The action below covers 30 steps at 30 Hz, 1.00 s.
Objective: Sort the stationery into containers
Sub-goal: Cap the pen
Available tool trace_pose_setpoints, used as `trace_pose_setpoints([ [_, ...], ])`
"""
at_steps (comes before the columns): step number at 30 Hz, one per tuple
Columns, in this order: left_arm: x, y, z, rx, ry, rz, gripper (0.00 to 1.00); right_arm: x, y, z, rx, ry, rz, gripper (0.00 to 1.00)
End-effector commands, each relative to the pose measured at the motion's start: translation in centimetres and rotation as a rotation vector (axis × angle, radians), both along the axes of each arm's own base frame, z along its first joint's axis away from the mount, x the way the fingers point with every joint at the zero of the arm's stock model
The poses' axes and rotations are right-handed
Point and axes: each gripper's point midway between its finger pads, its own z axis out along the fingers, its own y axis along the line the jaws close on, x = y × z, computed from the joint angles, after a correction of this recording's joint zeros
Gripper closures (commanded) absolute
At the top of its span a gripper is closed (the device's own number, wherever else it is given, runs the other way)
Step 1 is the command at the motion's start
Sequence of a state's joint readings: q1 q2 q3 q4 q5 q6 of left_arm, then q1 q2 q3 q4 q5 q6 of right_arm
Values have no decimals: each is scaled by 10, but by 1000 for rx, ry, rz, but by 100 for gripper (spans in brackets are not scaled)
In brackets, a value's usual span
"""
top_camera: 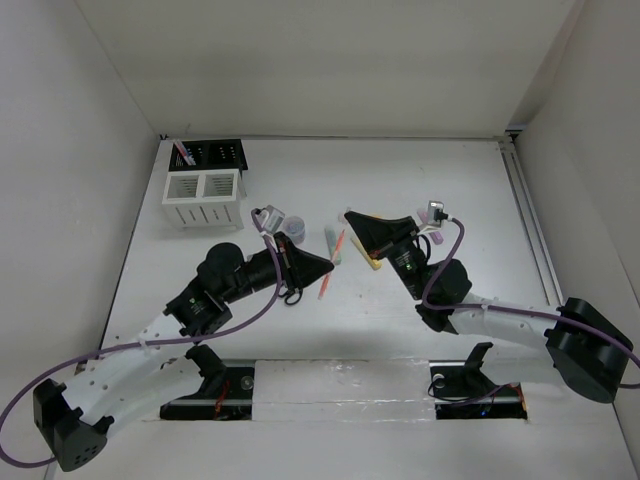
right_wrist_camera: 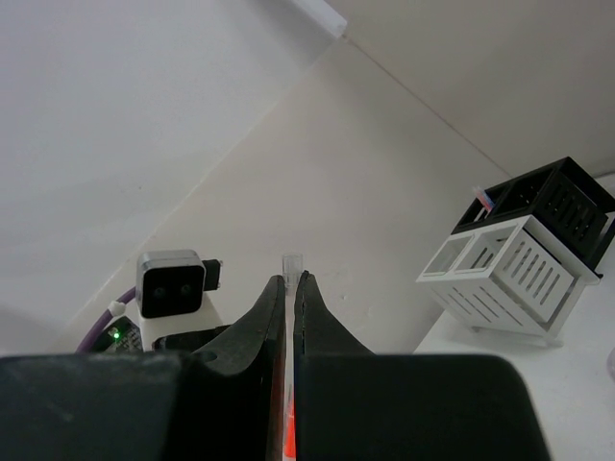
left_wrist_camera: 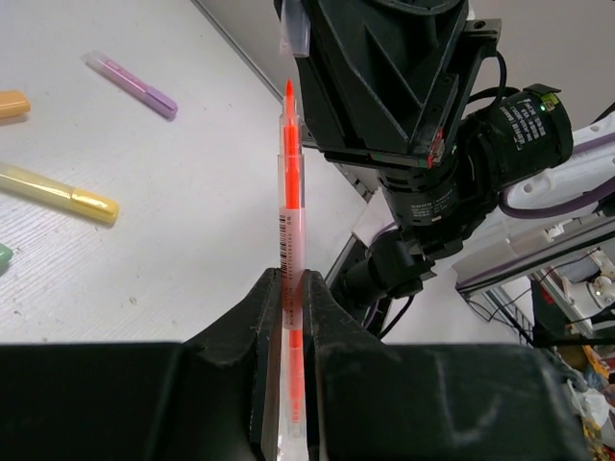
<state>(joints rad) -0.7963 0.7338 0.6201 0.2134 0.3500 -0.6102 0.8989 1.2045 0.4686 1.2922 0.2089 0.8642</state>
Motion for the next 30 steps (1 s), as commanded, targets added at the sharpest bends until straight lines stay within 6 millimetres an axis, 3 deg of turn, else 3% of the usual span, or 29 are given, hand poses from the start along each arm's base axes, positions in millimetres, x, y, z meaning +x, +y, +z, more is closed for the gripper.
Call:
trace_pose_setpoints([
  [1,1,2,40,-68,-91,7,100,-31,-31,70,238,-197,16,100],
  [30,13,1,50,-75,-122,47,100,-28,-21,63,214,-183,40,100],
])
